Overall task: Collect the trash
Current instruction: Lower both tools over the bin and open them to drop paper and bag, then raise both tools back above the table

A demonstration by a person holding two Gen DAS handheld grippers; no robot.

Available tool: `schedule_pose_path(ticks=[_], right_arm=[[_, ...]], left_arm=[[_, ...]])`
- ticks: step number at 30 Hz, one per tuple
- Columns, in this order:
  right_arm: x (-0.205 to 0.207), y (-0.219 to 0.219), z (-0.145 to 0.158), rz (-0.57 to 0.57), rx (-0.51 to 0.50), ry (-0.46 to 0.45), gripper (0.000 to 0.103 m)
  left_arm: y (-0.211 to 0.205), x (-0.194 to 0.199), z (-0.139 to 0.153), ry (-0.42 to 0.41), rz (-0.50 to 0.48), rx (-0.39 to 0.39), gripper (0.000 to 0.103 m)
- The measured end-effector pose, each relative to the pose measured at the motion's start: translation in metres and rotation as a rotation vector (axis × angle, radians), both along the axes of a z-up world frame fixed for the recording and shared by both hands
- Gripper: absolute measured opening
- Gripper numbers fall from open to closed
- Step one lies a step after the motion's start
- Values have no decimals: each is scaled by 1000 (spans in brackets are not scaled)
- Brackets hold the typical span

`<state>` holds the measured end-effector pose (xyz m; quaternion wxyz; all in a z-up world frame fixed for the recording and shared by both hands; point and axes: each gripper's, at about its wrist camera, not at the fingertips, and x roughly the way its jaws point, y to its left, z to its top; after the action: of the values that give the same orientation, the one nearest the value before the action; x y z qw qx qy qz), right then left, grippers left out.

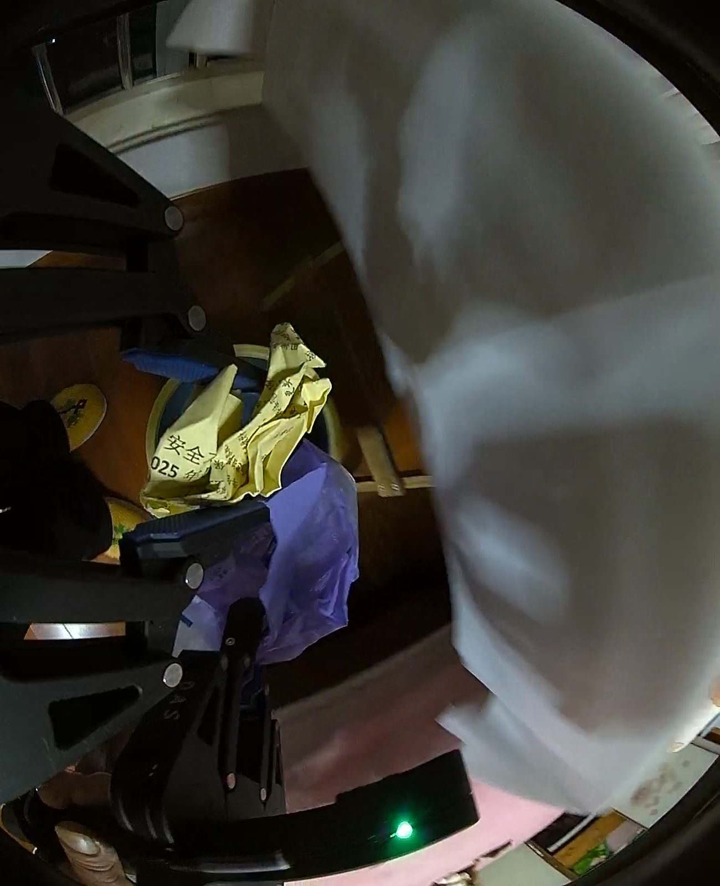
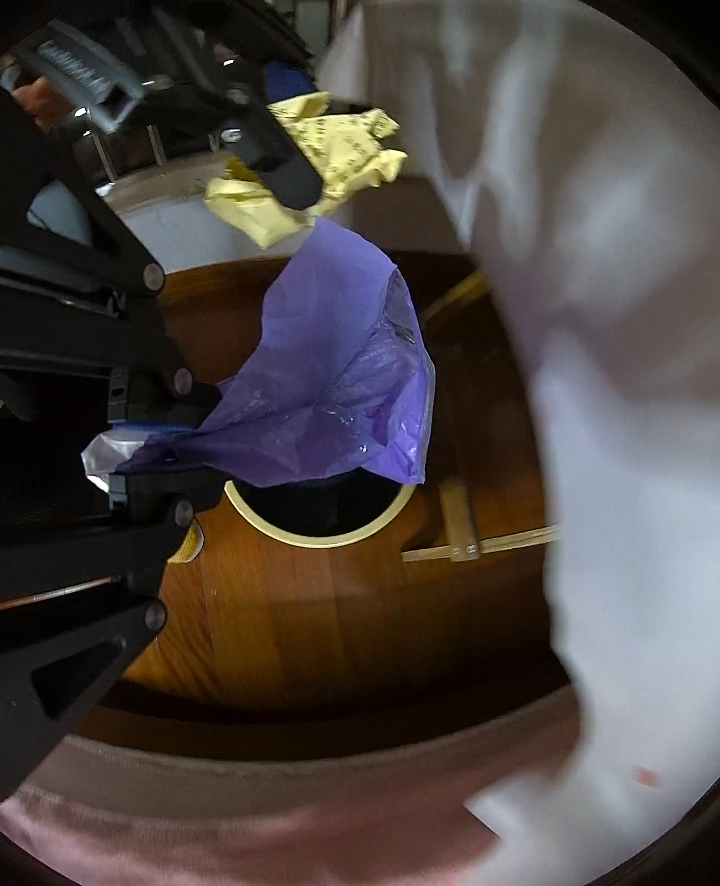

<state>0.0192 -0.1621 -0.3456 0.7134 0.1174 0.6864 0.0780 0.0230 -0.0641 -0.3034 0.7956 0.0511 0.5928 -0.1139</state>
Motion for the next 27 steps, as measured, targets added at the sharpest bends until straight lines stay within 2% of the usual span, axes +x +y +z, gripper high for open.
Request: schedule_pose_path(ticks=[2, 6, 10, 11, 12, 13, 14, 15, 17, 18, 22, 27], right_arm=[[2, 0, -32, -28, -1, 21, 8], [5, 2, -83, -70, 4, 33, 11], [4, 1, -116, -118, 36, 46, 13], [4, 1, -122, -126, 48, 49, 16], [5, 2, -129, -132, 58, 52, 19], [6, 2, -133, -136, 71, 57, 22], [6, 3, -137, -142, 75, 58, 32], [6, 4, -136, -148, 73, 54, 45], [5, 4, -133, -154, 76, 35, 52], [3, 5, -131, -154, 77, 29, 52], [4, 7, -124, -155, 72, 18, 52], [-3, 8, -97, -168, 59, 7, 52]], left_arm=[[2, 2, -29, 10, 4, 5, 41], [6, 5, -67, 20, 11, 9, 47], [8, 9, -95, 36, 11, 18, 56], [5, 10, -99, 38, 13, 17, 59], [1, 11, -102, 38, 17, 20, 68], [2, 11, -105, 35, 21, 24, 71], [3, 11, -105, 25, 29, 30, 76], [5, 11, -106, 17, 36, 34, 82], [5, 9, -105, 10, 44, 35, 92], [7, 8, -104, 1, 47, 37, 97], [12, 3, -88, -38, 33, 47, 97], [12, -2, -54, -92, 9, 74, 99]])
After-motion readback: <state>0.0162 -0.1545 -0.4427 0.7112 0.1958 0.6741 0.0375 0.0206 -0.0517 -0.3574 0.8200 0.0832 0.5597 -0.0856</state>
